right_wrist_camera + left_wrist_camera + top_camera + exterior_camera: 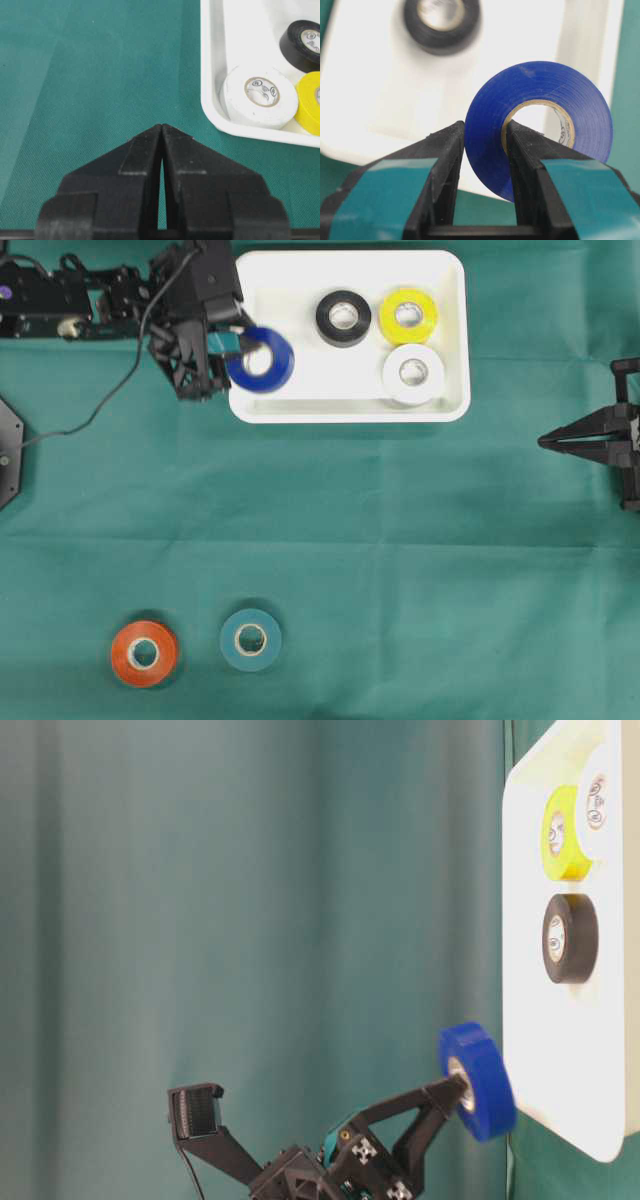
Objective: Put the tape into the white case with the left arm.
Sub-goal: 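Carry the blue roll into the tray left of the black roll, then release the blue roll and withdraw the left gripper leftward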
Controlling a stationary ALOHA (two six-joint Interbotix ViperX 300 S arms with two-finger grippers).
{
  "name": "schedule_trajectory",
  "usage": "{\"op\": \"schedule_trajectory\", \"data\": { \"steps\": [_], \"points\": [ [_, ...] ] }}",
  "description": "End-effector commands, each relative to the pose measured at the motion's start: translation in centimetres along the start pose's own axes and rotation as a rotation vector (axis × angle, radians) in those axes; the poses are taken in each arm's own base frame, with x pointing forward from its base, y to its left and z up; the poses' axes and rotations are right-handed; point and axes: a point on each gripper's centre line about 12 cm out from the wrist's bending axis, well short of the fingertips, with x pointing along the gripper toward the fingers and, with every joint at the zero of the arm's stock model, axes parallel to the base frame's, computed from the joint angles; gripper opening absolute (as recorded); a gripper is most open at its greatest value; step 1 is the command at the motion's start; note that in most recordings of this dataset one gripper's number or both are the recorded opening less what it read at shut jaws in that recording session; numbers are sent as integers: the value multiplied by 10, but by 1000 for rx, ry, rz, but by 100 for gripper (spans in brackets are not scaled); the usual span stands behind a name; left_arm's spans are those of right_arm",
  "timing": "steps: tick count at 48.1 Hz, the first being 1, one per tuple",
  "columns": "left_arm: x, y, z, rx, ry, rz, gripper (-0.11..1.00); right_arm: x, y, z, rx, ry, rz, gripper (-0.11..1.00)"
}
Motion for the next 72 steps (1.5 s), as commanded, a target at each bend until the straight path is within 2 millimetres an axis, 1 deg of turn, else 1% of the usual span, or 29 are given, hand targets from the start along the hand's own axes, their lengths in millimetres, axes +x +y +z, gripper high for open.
{"op": "schedule_trajectory", "data": {
  "steps": [1,9,15,18,26,28,32,38,49,54,63,65,72],
  "points": [
    [-5,12,16,3,-72,31,24,0,0,5,1,-20,-1,-9],
    [-6,31,18,-10,-116,79,24,0,0,4,0,-20,0,-9],
    [-5,38,20,-19,-137,99,24,0,0,4,1,-18,-1,-9],
    [3,39,20,-19,-130,98,24,0,0,4,0,-21,0,-9],
    [43,43,17,-23,-57,88,24,0,0,4,0,-20,0,-9],
    [50,46,19,-26,-50,91,24,0,0,4,0,-20,0,-9],
    [57,53,23,-35,-49,101,24,0,0,5,0,-23,0,-9],
    [61,57,24,-41,-46,106,24,0,0,4,0,-21,0,-9],
    [63,54,8,-51,43,88,24,0,0,4,1,-21,-1,-9],
    [62,55,4,-59,59,89,24,0,0,4,0,-20,0,-9],
    [62,56,4,-63,61,91,25,0,0,4,1,-20,-1,-9],
    [61,56,4,-64,60,90,30,0,0,4,1,-21,-1,-9],
    [58,56,5,-64,54,92,73,0,0,4,0,-21,0,-9]
  ]
}}
